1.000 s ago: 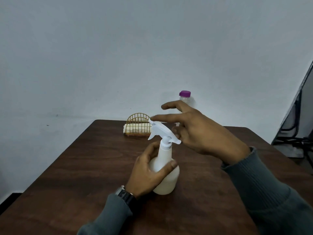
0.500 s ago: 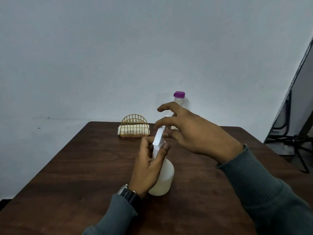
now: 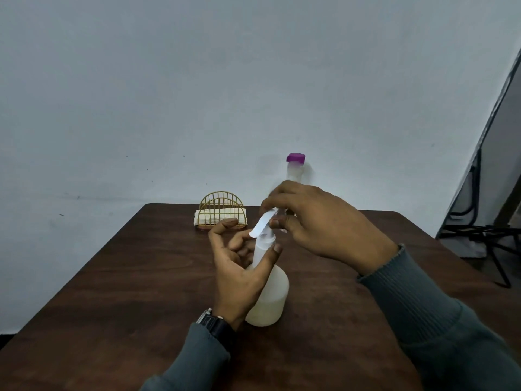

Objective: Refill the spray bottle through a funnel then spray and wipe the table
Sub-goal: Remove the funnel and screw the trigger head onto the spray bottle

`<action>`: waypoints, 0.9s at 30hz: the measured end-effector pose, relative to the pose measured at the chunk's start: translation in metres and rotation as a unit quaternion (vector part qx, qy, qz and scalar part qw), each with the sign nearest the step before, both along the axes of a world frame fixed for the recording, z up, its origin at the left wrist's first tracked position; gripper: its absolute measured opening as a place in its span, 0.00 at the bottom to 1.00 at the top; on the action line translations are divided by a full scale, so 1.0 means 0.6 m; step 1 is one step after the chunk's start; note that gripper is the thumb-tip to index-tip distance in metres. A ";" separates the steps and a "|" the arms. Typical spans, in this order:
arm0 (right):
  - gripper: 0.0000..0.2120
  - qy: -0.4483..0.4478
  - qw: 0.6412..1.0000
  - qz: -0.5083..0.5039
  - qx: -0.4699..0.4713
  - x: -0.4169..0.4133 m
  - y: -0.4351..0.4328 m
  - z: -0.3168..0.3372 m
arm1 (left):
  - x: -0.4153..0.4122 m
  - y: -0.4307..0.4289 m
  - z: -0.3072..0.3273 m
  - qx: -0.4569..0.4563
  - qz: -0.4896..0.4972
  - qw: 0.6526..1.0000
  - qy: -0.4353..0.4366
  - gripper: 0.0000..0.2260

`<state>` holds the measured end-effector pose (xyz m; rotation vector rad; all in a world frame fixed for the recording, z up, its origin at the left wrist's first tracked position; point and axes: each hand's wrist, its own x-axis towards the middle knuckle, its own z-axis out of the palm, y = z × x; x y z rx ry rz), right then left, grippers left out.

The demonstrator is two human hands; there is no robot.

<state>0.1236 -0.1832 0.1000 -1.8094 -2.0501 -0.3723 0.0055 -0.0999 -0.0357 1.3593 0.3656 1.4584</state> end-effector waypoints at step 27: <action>0.08 0.139 0.987 0.041 -0.066 -0.013 -0.004 0.015 | -0.006 -0.009 -0.010 0.127 0.073 0.987 0.060 0.32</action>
